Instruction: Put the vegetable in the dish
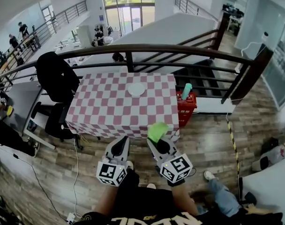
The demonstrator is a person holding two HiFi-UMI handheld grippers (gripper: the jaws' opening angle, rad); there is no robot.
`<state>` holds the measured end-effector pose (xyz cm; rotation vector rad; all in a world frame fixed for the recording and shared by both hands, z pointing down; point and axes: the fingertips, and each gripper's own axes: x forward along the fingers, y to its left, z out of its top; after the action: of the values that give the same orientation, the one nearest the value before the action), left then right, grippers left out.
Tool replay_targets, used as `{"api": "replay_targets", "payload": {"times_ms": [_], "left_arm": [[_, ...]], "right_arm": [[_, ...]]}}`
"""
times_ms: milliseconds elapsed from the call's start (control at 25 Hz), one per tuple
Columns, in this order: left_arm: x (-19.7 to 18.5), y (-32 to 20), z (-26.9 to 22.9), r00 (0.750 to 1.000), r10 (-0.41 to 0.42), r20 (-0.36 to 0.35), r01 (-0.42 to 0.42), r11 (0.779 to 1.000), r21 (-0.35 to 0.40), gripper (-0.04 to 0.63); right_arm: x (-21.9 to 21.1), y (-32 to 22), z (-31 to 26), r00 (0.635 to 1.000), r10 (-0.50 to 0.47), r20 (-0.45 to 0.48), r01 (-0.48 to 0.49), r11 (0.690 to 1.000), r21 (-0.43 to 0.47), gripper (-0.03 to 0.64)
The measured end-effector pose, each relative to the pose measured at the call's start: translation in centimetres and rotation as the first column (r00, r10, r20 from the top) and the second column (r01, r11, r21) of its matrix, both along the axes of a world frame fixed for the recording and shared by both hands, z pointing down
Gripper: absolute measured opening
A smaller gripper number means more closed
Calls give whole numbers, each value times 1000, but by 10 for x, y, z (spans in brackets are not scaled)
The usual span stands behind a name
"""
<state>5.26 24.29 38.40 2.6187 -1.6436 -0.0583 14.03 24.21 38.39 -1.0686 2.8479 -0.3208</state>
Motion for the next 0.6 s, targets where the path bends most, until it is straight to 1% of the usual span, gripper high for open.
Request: {"api": "replay_targets", "payload": {"times_ms": [120, 240, 400, 480, 600], "left_arm": [[3, -23, 11, 1000, 17, -8, -17, 1000, -14, 20], [1, -58, 24, 999, 50, -20, -50, 998, -33, 20], [-7, -127, 31, 993, 93, -74, -95, 995, -35, 20], [-19, -164, 27, 990, 104, -98, -107, 994, -25, 20], [-41, -217, 17, 985, 124, -122, -125, 992, 1, 20]], "right_arm": [[3, -16, 8, 1000, 17, -5, -17, 1000, -9, 74], [0, -41, 17, 999, 41, -23, -42, 999, -19, 73], [-4, -101, 26, 995, 93, -43, -95, 995, -39, 72], [-13, -135, 23, 994, 105, -42, -108, 993, -53, 72], [-34, -184, 14, 993, 108, -46, -110, 993, -44, 72]]}}
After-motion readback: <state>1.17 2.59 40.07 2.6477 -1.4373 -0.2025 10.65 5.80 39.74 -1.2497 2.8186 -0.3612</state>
